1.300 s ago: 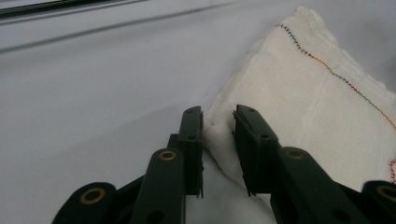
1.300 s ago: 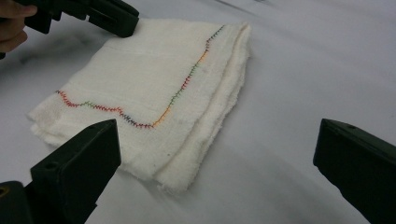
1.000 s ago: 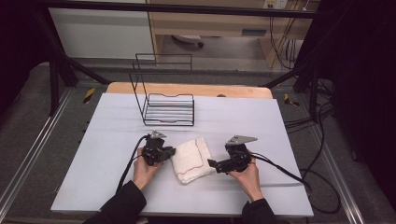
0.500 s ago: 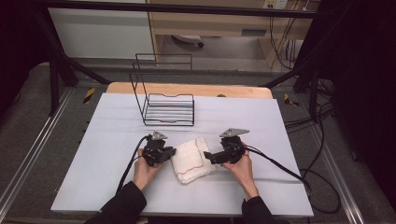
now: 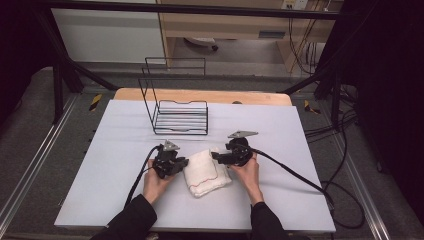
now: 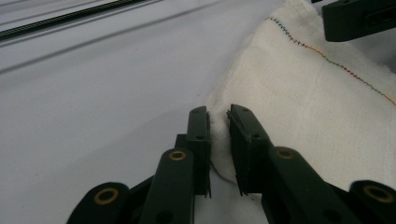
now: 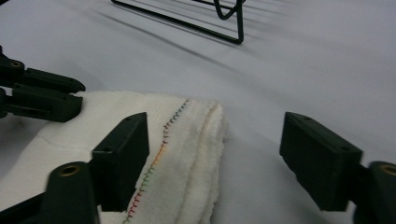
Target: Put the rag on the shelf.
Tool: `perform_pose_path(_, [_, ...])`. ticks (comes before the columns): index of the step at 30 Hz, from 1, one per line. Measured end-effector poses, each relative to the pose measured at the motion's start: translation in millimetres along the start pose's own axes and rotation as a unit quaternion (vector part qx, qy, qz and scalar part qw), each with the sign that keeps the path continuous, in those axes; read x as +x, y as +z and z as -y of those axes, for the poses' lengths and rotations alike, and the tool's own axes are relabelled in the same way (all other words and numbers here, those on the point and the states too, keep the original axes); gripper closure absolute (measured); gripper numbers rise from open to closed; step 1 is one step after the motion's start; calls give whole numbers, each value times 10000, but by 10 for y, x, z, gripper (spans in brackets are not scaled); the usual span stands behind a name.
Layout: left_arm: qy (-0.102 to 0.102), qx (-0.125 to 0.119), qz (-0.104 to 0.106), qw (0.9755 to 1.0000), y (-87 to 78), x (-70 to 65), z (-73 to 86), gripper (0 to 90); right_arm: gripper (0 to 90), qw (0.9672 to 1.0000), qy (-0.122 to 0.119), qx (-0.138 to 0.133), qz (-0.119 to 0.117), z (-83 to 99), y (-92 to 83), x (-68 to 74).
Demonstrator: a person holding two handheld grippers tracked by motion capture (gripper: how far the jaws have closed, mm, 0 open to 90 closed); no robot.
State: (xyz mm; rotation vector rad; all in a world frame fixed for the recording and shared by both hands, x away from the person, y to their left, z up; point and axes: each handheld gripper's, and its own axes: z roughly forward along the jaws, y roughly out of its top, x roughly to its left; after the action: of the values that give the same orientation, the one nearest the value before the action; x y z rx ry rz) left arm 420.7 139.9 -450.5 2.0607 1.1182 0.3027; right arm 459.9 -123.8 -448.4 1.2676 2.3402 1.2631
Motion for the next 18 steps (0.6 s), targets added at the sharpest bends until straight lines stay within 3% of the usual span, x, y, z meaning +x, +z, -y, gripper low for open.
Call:
perform_pose_path(2, [12, 0, 6, 10000, 0, 1, 0, 777, 304, 10000, -16, 0, 9, 3, 17, -7])
perform_pose_path(6, [51, -10, 14, 10000, 1, 2, 0, 779, 441, 10000, 14, -4, -76, 4, 71, -29])
perform_pose_path(7, [51, -10, 14, 10000, 1, 2, 0, 779, 441, 10000, 14, -4, -76, 4, 71, -29])
perform_pose_path(10, [94, -21, 1, 10000, 1, 1, 2, 779, 498, 9998, -2, 159, -80, 1, 119, -29])
perform_pose_path(14, [115, -27, 35, 9999, 2, 9, 4, 779, 574, 9997, -126, 186, -91, -9, 146, 7])
perform_pose_path(18, [127, -31, 47, 9999, 2, 12, 4, 778, 640, 9992, -82, 327, -201, -42, 162, 17])
